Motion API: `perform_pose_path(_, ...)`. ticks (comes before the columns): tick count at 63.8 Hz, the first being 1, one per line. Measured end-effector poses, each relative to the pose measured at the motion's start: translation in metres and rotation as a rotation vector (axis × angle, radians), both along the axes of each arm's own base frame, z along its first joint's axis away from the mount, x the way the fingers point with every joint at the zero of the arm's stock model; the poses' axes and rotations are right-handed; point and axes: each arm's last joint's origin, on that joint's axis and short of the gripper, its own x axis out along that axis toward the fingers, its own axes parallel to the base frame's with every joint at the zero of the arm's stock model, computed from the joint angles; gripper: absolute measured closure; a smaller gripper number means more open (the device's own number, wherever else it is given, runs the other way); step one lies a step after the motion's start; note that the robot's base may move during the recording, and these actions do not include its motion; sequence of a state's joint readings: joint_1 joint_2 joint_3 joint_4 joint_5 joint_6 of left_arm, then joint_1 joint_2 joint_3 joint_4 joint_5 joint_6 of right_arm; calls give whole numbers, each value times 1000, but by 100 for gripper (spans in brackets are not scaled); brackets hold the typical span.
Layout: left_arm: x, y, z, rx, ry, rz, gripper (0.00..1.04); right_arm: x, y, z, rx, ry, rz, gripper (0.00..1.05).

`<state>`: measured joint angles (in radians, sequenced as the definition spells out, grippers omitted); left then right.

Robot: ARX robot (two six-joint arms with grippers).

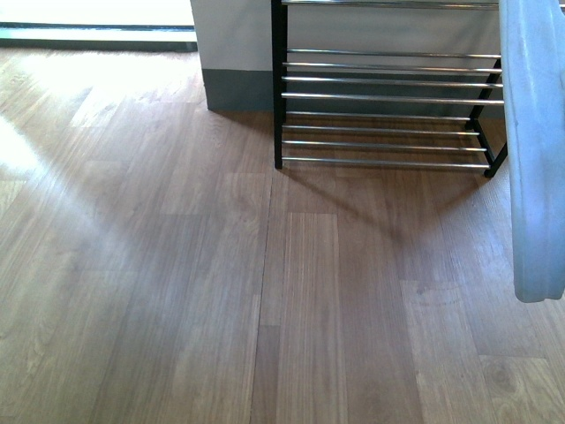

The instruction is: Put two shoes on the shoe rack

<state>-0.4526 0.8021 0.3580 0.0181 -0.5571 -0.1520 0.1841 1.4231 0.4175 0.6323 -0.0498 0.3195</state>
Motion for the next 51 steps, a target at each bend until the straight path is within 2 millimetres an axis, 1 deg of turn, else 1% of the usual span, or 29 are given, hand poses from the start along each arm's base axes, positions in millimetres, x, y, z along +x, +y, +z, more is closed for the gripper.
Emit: perform_pose_path(51, 0, 0, 0, 2, 0, 0, 103, 0, 0, 0, 0, 0, 0, 103)
